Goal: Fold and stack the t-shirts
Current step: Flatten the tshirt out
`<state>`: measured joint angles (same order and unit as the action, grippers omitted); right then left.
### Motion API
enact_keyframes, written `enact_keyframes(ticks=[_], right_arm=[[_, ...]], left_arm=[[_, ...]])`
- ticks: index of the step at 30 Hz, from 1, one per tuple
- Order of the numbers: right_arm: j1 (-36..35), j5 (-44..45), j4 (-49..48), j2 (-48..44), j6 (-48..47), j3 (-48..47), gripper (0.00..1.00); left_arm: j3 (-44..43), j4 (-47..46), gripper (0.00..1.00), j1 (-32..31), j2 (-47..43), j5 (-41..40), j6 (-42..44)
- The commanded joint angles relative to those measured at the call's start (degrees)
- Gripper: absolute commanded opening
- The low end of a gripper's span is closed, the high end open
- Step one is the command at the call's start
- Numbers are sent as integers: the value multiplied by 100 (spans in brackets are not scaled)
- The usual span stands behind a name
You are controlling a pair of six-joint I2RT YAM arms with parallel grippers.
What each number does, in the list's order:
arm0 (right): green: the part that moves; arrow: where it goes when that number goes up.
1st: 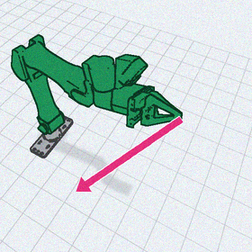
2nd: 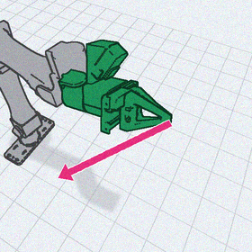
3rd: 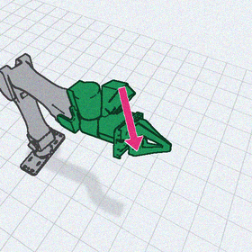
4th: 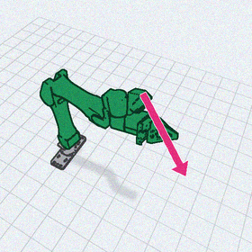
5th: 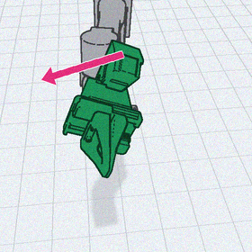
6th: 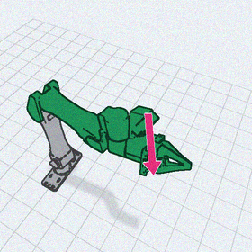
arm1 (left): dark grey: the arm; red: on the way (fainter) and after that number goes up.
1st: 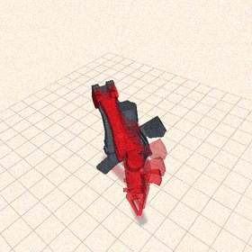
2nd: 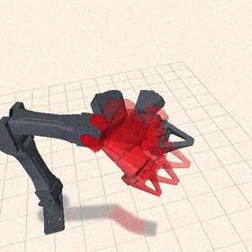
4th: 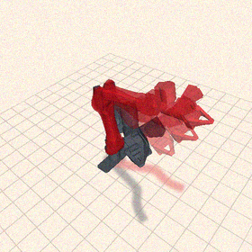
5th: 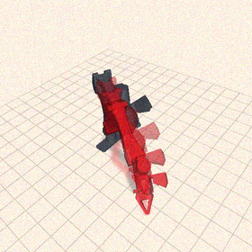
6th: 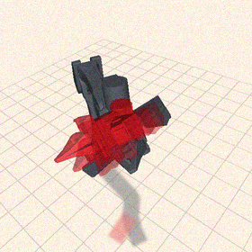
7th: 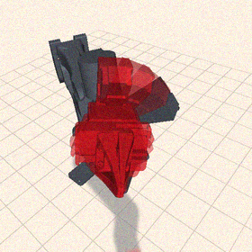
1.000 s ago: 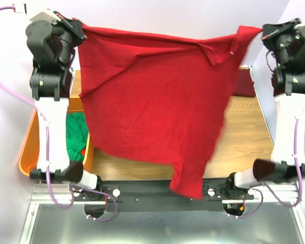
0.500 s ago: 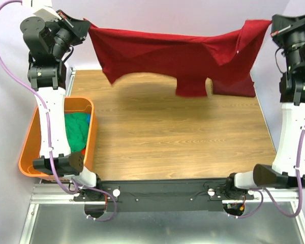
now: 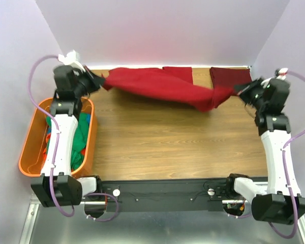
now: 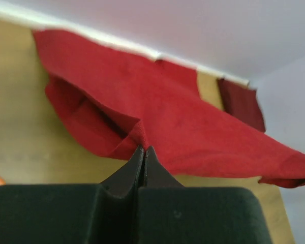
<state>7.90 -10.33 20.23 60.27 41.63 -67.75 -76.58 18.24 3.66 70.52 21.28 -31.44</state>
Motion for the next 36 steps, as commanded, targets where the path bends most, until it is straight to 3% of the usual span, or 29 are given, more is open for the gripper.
enact_keyframes(ticks=[1,4,5,7,10,11,17,21,27,31,36], right_arm=[[27,-1011,-1,-689,196,1354,1],[27,-1453,-80,-1331,424,2777,3],[27,-1472,-54,-1821,460,3176,11],[19,-1464,181,-2289,530,4001,39],[27,-1105,481,-2773,522,4401,51],[27,-1007,517,-2775,513,4480,62],[27,-383,246,-1592,215,4384,63],[10,-742,-282,-1001,12,4454,58],[-736,-233,-607,-736,126,4621,58],[-1728,337,-844,-631,600,4884,57],[-1906,242,-1231,-640,1137,5411,57]], left_arm=[[922,-461,0,-94,-591,-325,85],[1223,-479,0,-94,-741,-379,191],[1259,-462,0,-102,-768,-387,208],[1303,-453,0,-102,-829,-501,244],[1242,-400,0,-102,-821,-590,270],[1207,-383,0,-102,-786,-607,279],[1083,-374,0,-102,-671,-537,367],[1110,-400,0,-103,-654,-546,402],[1215,-514,0,-103,-636,-484,349],[1224,-532,0,-102,-601,-484,332],[1198,-532,0,-102,-566,-519,349]])
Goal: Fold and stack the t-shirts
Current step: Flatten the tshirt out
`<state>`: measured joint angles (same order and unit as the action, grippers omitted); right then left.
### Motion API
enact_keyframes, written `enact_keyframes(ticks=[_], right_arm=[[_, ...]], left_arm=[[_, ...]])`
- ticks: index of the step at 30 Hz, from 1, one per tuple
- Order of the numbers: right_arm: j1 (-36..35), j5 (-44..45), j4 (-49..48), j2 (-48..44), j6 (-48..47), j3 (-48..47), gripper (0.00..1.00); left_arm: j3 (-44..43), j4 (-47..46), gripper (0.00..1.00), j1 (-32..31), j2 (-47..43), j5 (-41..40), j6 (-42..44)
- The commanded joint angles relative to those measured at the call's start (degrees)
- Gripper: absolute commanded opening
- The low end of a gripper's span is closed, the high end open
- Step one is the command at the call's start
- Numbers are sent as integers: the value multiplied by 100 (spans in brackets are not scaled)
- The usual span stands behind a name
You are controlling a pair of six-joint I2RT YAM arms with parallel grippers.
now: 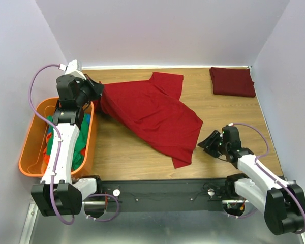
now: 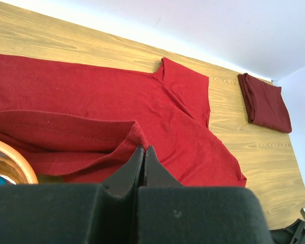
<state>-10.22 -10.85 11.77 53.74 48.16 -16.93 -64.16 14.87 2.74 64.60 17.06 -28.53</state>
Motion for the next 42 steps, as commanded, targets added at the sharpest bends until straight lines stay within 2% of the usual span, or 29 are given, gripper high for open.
enact_keyframes(ticks=[1,10,14,19,24,27,28,29,30,31,35,39,40,42], right_arm=[[-112,285,-447,14,527,409,57],[-340,189,-1010,620,765,454,57],[-919,565,-1124,874,1036,445,56],[-965,795,-1124,1060,1186,646,55],[-956,1032,-1318,1069,1389,691,49],[-965,1059,-1440,1366,1380,507,37],[-973,1059,-1502,1455,1363,411,32],[-956,1059,-1572,1551,1302,262,15],[-964,1033,-1625,1726,1275,156,6],[-947,1032,-1634,1772,1179,42,1],[-764,989,-1416,1483,959,-713,1],[-455,1427,-423,956,310,-2145,1],[-289,1515,-134,868,203,-2757,1],[-95,1691,105,630,-61,-3323,1]], left_arm=[[-44,-204,0,-11,44,-98,50],[-35,-239,0,-11,79,-106,23],[-18,-248,0,-19,106,-124,23],[0,-266,0,-11,106,-115,15],[-9,-274,0,-11,114,-106,-12],[-52,-274,0,-11,132,-98,6],[-70,-266,0,-11,141,-106,6],[-105,-266,0,-11,158,-89,14],[-123,-266,0,-11,167,-97,23],[-175,-248,0,-11,202,-98,23],[-447,-204,0,-2,264,-63,85],[-939,-55,0,-11,386,-97,190],[-1053,41,0,-11,378,-115,225],[-1431,138,0,-2,404,-290,287]])
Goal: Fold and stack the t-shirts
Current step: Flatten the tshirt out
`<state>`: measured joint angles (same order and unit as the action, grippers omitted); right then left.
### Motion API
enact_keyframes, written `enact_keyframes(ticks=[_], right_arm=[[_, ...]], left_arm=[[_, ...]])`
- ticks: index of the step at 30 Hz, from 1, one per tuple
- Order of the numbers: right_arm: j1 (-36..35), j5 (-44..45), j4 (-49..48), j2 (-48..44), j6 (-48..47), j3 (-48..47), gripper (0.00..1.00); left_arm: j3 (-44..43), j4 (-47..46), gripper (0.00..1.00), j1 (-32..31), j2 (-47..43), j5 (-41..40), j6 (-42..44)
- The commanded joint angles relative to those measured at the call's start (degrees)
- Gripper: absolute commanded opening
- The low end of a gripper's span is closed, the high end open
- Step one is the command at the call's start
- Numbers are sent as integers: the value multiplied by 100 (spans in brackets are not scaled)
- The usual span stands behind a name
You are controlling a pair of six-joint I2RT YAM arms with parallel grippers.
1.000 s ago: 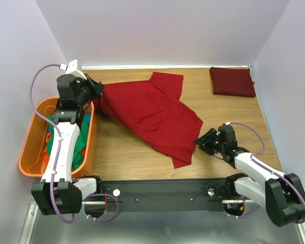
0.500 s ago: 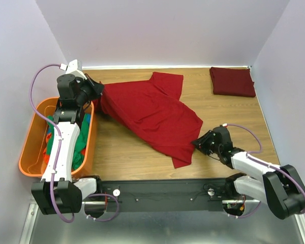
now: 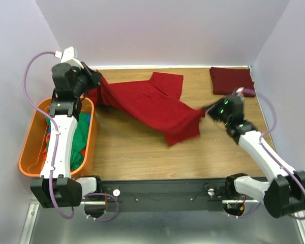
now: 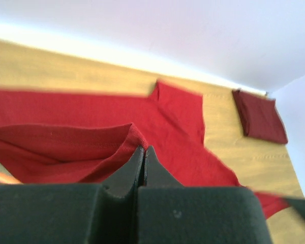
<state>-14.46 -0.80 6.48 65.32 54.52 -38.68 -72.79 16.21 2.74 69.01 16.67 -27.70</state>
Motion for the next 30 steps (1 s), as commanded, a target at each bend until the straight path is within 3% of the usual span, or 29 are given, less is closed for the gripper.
enact_keyframes(ticks=[1,5,16,20,24,27,30], right_arm=[[451,712,722,-573,-767,-1395,1],[1041,809,1135,-643,-1013,-2749,1],[1138,1881,1602,-503,-1453,-5059,1],[1138,1681,1716,-56,-1506,-5860,1],[1129,1293,1751,253,-1462,-6537,1],[1138,1301,1769,393,-1523,-6976,1],[1138,1337,1830,595,-1611,-7468,1]], left_arm=[[-682,84,0,-11,-46,-339,204],[-1254,146,0,16,-64,-603,46],[-2256,480,0,341,332,-463,-157],[-2458,76,0,341,393,642,-182],[-2810,5,0,437,586,960,-402],[-2898,-538,0,691,771,1985,-1068],[-3187,-847,0,754,938,2244,-1544]])
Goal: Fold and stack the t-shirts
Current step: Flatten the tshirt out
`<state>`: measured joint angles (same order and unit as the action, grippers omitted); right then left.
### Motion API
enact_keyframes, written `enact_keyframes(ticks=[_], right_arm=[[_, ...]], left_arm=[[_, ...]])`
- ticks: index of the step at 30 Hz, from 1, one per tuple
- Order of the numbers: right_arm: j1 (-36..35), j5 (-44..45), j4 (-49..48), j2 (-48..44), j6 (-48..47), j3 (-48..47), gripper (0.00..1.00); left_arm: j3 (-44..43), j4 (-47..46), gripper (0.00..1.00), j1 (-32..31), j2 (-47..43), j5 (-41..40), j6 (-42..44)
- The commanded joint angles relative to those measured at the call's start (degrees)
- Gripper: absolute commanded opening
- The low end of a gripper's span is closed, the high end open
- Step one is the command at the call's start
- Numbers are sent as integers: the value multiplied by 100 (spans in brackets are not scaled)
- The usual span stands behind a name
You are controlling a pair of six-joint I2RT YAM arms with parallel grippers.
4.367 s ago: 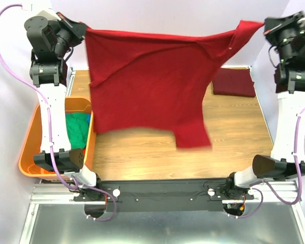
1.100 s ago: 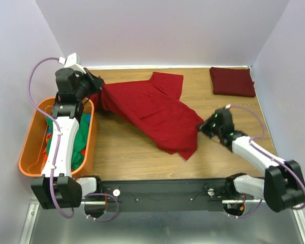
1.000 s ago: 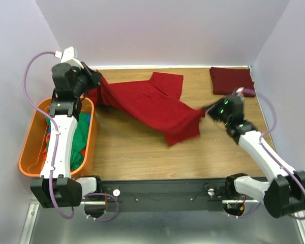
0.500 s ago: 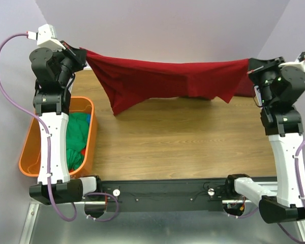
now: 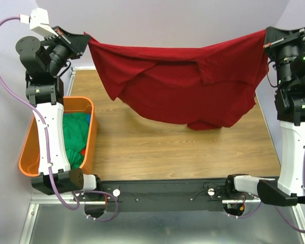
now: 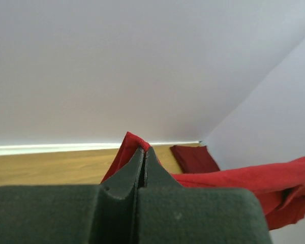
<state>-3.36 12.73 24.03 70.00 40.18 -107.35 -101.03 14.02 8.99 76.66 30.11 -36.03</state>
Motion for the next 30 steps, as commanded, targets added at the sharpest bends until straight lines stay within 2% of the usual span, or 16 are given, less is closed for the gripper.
enact_keyframes(ticks=[1,5,9,14,17,24,30], right_arm=[[28,18,101,163,-195,-681,1],[28,1,172,295,-222,-805,1],[28,-69,172,348,-169,-787,1],[28,71,181,111,-151,-586,1],[28,282,181,-196,-213,-270,1],[19,564,198,-768,-292,389,1],[28,397,233,-936,-274,584,1]], left_arm=[[-460,-655,0,146,208,918,-799],[-856,-769,0,155,358,1076,-1037],[-1146,-559,0,164,454,1058,-915],[-1051,-190,0,164,306,910,-713],[-638,117,0,164,-28,603,-458],[767,663,0,164,-985,-749,-185],[1384,707,0,164,-1443,-1269,-176]])
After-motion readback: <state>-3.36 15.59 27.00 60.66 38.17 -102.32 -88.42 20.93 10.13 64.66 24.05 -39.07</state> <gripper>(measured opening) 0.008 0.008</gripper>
